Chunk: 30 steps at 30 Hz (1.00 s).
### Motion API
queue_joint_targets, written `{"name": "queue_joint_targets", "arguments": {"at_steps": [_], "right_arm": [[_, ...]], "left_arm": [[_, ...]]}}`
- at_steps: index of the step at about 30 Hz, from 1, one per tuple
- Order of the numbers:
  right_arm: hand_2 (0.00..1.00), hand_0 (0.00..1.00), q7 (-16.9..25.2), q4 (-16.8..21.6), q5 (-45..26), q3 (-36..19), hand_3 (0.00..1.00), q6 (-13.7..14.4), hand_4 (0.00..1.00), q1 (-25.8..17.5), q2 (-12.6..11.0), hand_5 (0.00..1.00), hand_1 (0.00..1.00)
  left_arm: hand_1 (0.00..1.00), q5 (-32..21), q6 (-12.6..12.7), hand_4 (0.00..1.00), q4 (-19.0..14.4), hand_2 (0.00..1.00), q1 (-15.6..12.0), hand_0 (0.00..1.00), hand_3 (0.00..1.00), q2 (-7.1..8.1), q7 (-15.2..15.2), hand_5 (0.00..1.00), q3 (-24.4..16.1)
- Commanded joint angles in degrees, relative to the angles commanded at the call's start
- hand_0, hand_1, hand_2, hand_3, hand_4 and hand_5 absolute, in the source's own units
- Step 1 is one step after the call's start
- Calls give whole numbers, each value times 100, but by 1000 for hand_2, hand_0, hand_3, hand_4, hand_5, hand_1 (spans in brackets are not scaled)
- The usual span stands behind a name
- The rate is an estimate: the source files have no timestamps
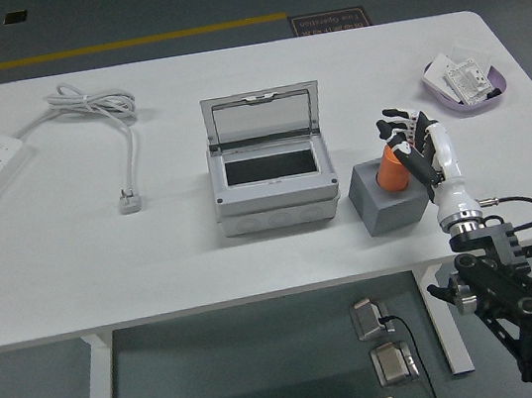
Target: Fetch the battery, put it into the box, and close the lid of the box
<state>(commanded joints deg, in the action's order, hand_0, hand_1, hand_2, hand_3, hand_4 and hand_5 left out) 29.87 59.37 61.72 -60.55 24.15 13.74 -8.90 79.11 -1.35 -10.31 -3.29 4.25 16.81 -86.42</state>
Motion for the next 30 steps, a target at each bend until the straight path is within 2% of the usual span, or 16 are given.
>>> {"name": "queue_joint_targets", "arguments": {"at_steps": [2, 3, 8, 9, 14, 15, 20, 21, 30], "right_arm": [[598, 650, -17, 2, 21, 12, 672, 9, 979, -3, -1, 654, 585], [593, 648, -32, 4, 39, 20, 672, 16, 904, -5, 0, 390, 587], [593, 648, -111, 27, 115, 54, 672, 51, 904, -14, 35, 390, 587], [594, 639, -126, 32, 124, 55, 652, 55, 734, -18, 45, 108, 596], [594, 639, -174, 29, 135, 60, 652, 46, 734, -24, 74, 108, 596], [589, 622, -183, 23, 136, 60, 646, 42, 640, -25, 79, 37, 600], [589, 622, -208, 13, 139, 51, 646, 24, 640, -25, 81, 37, 600], [588, 610, -213, 11, 140, 48, 642, 21, 588, -26, 79, 2, 605], [588, 608, -217, -17, 98, 46, 640, 2, 582, -56, 74, 2, 610]], "left_arm": [[677, 6, 0, 763, 0, 670, 5, 683, 729, 1, 0, 422, -6], [678, 12, -1, 763, 0, 670, 8, 683, 730, 2, 0, 422, -11], [678, 49, 2, 763, 0, 670, 37, 683, 730, 22, -8, 422, -50], [678, 56, 3, 762, 0, 670, 43, 684, 728, 28, -13, 421, -58], [678, 79, 2, 762, 0, 670, 63, 684, 728, 41, -7, 421, -80], [677, 82, 2, 762, 0, 670, 68, 683, 729, 43, -5, 421, -85], [677, 80, 7, 762, 0, 670, 79, 683, 729, 39, -5, 421, -77], [676, 75, 8, 761, 0, 670, 79, 683, 729, 38, -3, 419, -71], [677, 45, 25, 761, 0, 670, 58, 682, 729, 45, 34, 418, -40]]}}
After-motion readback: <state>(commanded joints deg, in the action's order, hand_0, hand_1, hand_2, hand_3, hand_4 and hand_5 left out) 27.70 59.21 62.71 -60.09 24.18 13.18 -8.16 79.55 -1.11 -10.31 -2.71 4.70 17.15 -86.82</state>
